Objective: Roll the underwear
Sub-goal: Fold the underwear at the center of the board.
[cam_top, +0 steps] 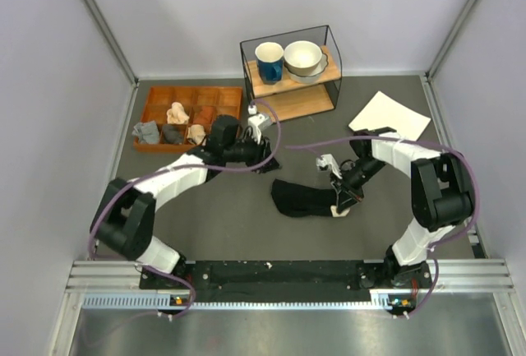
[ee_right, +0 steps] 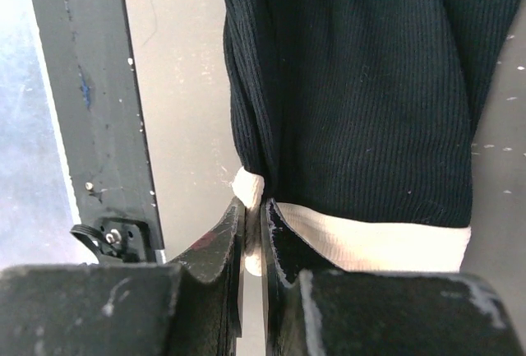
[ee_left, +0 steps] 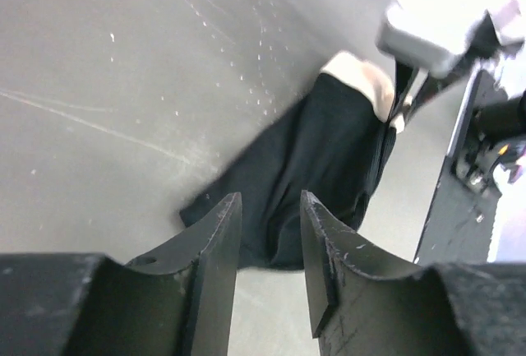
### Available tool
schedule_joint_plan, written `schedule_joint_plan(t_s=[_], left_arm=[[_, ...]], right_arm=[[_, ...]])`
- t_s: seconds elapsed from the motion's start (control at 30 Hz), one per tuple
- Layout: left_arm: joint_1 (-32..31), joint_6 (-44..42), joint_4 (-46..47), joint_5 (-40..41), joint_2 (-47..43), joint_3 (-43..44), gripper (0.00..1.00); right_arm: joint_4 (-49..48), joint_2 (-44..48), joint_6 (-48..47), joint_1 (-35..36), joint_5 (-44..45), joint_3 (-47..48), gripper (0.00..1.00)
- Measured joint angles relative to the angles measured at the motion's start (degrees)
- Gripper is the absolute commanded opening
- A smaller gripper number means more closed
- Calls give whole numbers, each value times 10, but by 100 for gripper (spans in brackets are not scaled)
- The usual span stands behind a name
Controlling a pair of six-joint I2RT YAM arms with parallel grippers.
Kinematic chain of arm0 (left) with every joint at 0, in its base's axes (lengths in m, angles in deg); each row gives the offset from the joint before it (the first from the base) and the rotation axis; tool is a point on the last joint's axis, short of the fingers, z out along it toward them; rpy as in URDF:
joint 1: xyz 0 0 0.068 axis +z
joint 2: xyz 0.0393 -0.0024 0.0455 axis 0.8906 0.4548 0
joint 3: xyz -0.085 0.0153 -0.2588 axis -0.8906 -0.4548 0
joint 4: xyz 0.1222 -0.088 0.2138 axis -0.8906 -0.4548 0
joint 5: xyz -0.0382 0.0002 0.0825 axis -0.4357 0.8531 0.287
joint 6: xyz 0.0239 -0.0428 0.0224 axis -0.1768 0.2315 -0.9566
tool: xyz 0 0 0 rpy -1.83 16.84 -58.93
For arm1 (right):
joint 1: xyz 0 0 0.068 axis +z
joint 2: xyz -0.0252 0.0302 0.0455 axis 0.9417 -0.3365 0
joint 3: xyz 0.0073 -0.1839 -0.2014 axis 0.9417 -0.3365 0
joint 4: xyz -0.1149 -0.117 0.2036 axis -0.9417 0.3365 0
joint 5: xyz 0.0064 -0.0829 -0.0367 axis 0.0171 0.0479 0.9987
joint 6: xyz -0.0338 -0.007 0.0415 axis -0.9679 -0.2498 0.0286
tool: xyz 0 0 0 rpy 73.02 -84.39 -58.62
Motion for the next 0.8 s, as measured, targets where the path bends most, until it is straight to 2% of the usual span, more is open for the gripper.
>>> schedule_joint_plan(t_s=[0.13,0.37,0.8], left_arm=[[12,86,16,-41,103,78,25],[-24,179,45,-102,256,198,15],[-160,293,132,-154,421,285,12]], right_arm=[[-20,24,-6,0,17,-17,4],[-57,53,-14,0,37,-45,4],[-79,64,-20,0,54,-61,4]])
